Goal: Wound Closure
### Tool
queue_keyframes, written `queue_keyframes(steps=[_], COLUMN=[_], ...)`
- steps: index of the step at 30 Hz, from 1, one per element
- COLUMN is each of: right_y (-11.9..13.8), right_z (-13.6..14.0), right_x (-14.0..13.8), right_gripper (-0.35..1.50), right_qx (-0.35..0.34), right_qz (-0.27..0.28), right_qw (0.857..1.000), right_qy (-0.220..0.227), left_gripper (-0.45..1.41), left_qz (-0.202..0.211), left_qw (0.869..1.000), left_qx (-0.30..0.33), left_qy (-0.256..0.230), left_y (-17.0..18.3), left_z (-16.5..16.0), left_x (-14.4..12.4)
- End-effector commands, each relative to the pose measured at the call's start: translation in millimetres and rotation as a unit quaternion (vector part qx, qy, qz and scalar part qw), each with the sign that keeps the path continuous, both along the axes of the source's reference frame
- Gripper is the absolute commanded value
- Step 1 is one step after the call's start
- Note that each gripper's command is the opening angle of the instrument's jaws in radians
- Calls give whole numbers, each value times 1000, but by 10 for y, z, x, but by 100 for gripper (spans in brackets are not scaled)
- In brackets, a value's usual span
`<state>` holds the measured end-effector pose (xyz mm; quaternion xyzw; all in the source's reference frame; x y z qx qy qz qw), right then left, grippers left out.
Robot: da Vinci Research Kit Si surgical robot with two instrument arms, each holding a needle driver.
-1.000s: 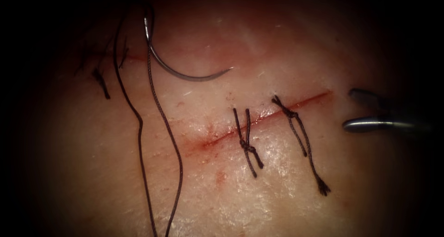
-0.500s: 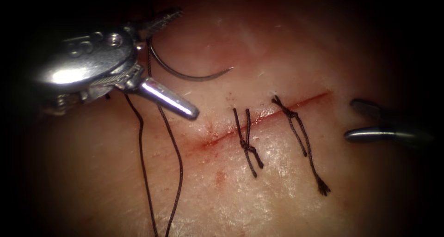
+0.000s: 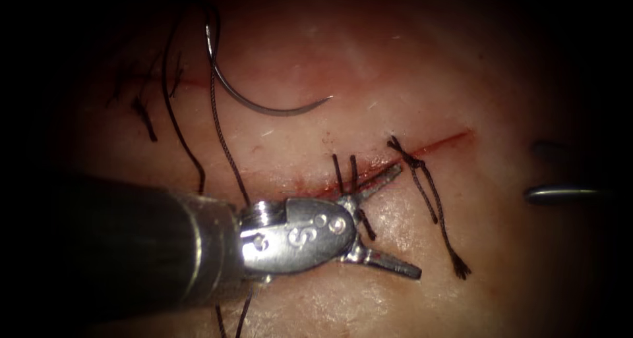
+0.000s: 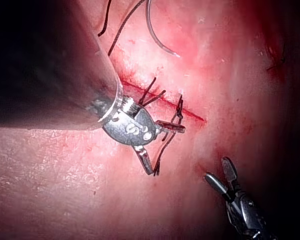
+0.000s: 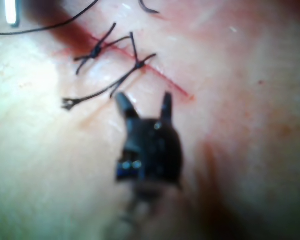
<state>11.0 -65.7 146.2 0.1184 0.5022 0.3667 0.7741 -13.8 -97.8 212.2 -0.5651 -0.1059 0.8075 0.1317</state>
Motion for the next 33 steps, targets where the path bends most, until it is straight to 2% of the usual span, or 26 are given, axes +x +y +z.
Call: queue_keyframes(steps=[1,3,4,13,19,23,28,33], right_y=[-8,-8,-8,-12,-12,-13,-14,-15], right_z=[5,5,5,9,9,10,10,10], right_x=[7,8,8,13,16,17,20,25], right_gripper=[145,145,145,145,145,145,145,145], right_qx=[2,2,2,0,1,1,1,1], right_qz=[1,1,1,1,0,0,0,-1], right_qw=[1000,1000,1000,1000,1000,1000,1000,1000], right_qy=[0,0,0,0,1,1,1,1], left_gripper=[89,89,91,89,89,89,81,61], left_qz=[7,11,19,27,54,64,68,70], left_qw=[1000,999,996,993,991,990,990,990], left_qx=[-3,-26,-41,-66,-67,-68,-69,-69], left_qy=[4,37,72,91,104,109,105,103], left_y=[-12,-16,-22,-30,-47,-52,-48,-42], left_z=[8,15,21,36,59,73,84,91], left_x=[-10,-19,-27,-50,-70,-72,-71,-71])
